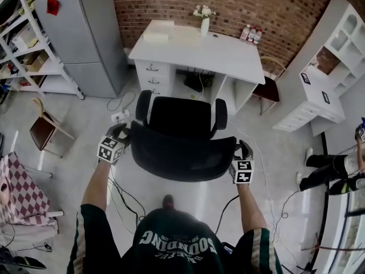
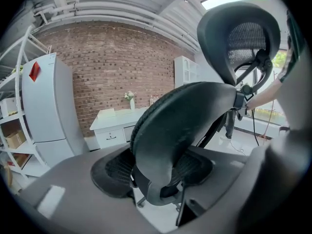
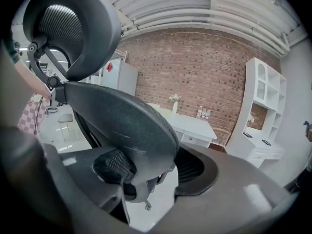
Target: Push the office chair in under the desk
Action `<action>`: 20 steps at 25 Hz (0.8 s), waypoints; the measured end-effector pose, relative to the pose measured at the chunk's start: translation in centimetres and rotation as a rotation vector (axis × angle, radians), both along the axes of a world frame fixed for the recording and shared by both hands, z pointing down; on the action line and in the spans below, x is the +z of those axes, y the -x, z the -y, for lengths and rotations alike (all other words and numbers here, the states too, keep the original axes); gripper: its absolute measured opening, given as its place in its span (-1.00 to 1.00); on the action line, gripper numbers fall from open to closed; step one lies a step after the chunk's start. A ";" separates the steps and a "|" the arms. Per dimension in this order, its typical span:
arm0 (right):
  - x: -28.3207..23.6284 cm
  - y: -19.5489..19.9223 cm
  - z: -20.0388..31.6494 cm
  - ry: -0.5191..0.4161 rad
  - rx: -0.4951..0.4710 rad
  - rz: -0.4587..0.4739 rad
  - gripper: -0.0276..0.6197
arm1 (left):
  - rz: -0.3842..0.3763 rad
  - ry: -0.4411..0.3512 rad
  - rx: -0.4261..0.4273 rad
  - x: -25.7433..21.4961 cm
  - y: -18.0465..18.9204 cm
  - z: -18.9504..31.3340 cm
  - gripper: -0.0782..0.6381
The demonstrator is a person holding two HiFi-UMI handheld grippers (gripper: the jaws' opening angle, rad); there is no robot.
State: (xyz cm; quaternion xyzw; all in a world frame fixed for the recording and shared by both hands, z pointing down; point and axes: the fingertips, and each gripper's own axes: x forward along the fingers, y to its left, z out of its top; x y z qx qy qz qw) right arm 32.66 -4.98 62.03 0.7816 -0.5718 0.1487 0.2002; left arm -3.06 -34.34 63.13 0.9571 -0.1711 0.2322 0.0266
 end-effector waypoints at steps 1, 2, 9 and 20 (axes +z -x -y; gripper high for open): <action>0.1 0.0 0.2 -0.006 0.009 -0.003 -0.12 | -0.002 0.002 0.007 0.1 -0.2 0.4 -0.12; 0.3 0.1 0.4 -0.012 0.015 -0.005 -0.12 | -0.002 0.004 0.014 0.2 -0.3 0.9 -0.12; -0.4 -0.3 2.3 0.005 0.029 0.001 -0.12 | 0.000 0.009 0.038 -0.2 -1.5 3.2 -0.12; -0.5 -2.4 5.1 -0.015 0.049 -0.008 -0.12 | -0.017 0.024 0.021 -0.2 -4.5 7.1 -0.12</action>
